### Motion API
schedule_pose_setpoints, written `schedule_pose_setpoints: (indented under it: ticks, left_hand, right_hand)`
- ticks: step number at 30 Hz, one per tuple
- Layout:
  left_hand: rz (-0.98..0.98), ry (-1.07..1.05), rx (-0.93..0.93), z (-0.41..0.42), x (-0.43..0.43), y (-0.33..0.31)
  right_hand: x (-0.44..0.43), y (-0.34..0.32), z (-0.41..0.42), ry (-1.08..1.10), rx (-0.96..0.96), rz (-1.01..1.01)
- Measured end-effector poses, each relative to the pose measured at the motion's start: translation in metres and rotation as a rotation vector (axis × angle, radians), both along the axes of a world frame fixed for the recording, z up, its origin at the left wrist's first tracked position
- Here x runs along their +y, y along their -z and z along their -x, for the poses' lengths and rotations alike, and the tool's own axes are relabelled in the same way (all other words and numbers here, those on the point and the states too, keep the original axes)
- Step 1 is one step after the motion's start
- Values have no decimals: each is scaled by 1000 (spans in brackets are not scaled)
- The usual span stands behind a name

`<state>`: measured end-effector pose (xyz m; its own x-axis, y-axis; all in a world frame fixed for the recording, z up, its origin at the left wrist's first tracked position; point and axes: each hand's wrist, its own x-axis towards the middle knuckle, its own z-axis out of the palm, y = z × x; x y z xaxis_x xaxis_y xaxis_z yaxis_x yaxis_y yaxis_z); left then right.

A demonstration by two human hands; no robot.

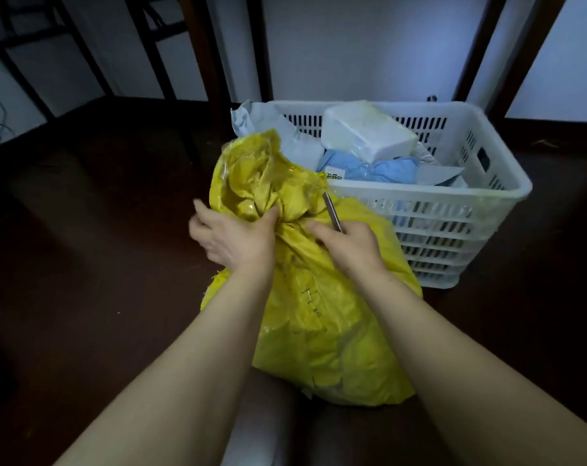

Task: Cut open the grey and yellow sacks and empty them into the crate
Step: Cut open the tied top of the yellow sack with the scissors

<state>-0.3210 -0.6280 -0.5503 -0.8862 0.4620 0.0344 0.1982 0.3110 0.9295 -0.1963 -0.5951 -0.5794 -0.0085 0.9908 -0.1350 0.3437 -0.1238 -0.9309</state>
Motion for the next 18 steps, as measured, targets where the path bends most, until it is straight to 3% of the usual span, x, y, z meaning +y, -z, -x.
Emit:
schedule_pose_setpoints:
  ticks: [3,5,6,8,12,18]
  left_hand:
    - [-103,71,742,-17,-11,-6]
    - [-24,238,1006,-23,-15,-5]
    - [65,351,993,-22,-15,-3]
    - [247,530,756,-11,-10,4]
    - [387,673,335,14,-5,24]
    - [368,738,224,33,4,44]
  right_hand:
    - [-4,0,-2,-25,51,66]
    - [-8,-4,-9,-14,146,192]
    - [-9,-6,-13,-2,236,281]
    - [-11,-10,-19,18,437,431]
    - [-10,-6,-20,-14,571,432]
    - [-5,4,-16,-43,635,350]
